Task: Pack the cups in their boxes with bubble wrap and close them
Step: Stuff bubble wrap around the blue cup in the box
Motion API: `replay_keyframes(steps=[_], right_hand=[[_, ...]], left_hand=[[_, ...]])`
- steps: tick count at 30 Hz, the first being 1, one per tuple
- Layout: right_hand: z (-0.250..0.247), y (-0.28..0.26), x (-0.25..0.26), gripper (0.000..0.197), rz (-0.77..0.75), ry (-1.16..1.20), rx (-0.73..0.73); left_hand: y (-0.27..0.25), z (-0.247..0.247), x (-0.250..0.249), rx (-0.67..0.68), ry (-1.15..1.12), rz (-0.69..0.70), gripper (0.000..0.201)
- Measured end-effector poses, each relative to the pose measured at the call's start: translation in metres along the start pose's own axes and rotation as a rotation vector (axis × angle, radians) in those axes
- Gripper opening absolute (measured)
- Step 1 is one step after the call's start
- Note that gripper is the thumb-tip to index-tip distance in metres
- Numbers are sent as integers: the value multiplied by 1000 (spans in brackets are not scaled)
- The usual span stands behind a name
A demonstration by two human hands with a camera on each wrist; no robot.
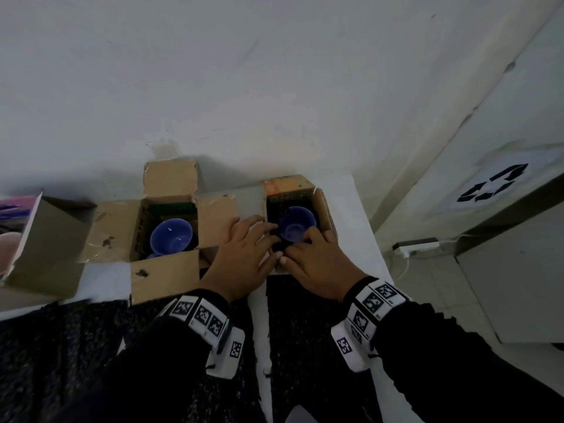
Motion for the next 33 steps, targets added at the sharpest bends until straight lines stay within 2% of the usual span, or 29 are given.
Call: replay_keyframes(steps=[2,4,6,8,11,14,17,20,25,28,30,33], right_hand=[[-6,6,-8,41,18,207,-21],[-16,16,-29,23,141,401,-97],[-22,35,-44,33,166,305,-54],[-23,55,-45,42,77,120,67],[-21,76,-39,42,-36,-88,188],[-21,84,-40,38,-35,-68,145],[-16,86,-42,46,-22,9,117],[-7,88,-42,50,-76,-134,189],[-5,94,-41,44,-37,-174,253],[-4,92,-38,44,-41,-216,282],[-11,87,-40,41,-8,-141,234],[-28,65,-49,38,57,70,5]], left_hand=[[-7,0,-4,-38,-8,-9,33],[-12,0,-11,-68,-21,22,28],[-16,4,-19,-58,-14,75,26],[-19,10,-22,-10,8,93,32],[-19,15,-21,29,40,48,45],[-17,15,-22,21,46,8,48],[-15,17,-25,39,47,-8,50],[-10,17,-28,64,44,-49,44],[-3,18,-30,100,112,-89,35],[1,21,-28,78,176,-101,16],[2,22,-29,82,219,-88,15],[-2,18,-31,54,225,-51,27]])
Point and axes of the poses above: each hand's wrist, its own y-axis towards the middle knuckle, its own z-axis out of the palm, x = y × z, the point moved 5 cm from there along y, towards the middle knuckle, and after that the axes turned 9 degrees about -y, right-handed, at the moved point
